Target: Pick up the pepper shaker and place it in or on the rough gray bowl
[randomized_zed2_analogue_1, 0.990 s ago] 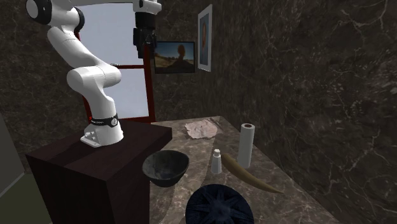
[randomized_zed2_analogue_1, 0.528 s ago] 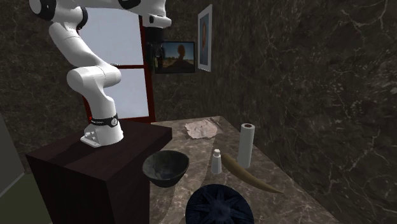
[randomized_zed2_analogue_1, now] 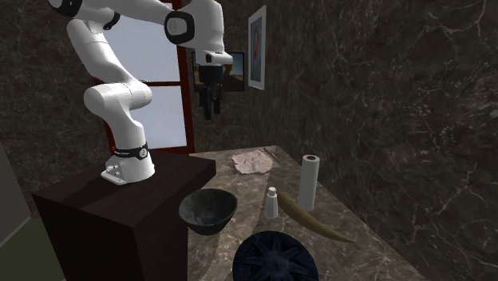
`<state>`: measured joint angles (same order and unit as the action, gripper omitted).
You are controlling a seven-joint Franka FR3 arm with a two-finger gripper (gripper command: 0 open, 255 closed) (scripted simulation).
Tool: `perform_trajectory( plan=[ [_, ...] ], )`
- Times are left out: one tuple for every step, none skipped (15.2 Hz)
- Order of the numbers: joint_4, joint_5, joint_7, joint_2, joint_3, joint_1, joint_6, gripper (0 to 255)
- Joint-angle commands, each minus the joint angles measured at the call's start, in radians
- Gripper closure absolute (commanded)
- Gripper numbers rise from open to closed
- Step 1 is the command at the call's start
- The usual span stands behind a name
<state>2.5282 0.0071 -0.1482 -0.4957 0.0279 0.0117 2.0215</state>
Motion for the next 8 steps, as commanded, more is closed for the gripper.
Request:
perform_trajectory(
  plan=[
    [0.000,0.005,-0.001,0.075,0.000,0.002,0.084,0],
    [-0.002,0.007,-0.003,0.110,0.000,0.002,0.121,0],
    [-0.006,0.009,-0.005,0.147,-0.001,0.003,0.158,0],
    [-0.011,0.011,-0.008,0.184,-0.001,0.004,0.194,0],
    [-0.017,0.013,-0.010,0.222,-0.002,0.004,0.229,0],
    [-0.025,0.015,-0.012,0.261,-0.002,0.005,0.263,0],
    [-0.035,0.018,-0.015,0.301,-0.003,0.006,0.296,0],
    [-0.047,0.021,-0.018,0.340,-0.003,0.007,0.328,0]
  ],
)
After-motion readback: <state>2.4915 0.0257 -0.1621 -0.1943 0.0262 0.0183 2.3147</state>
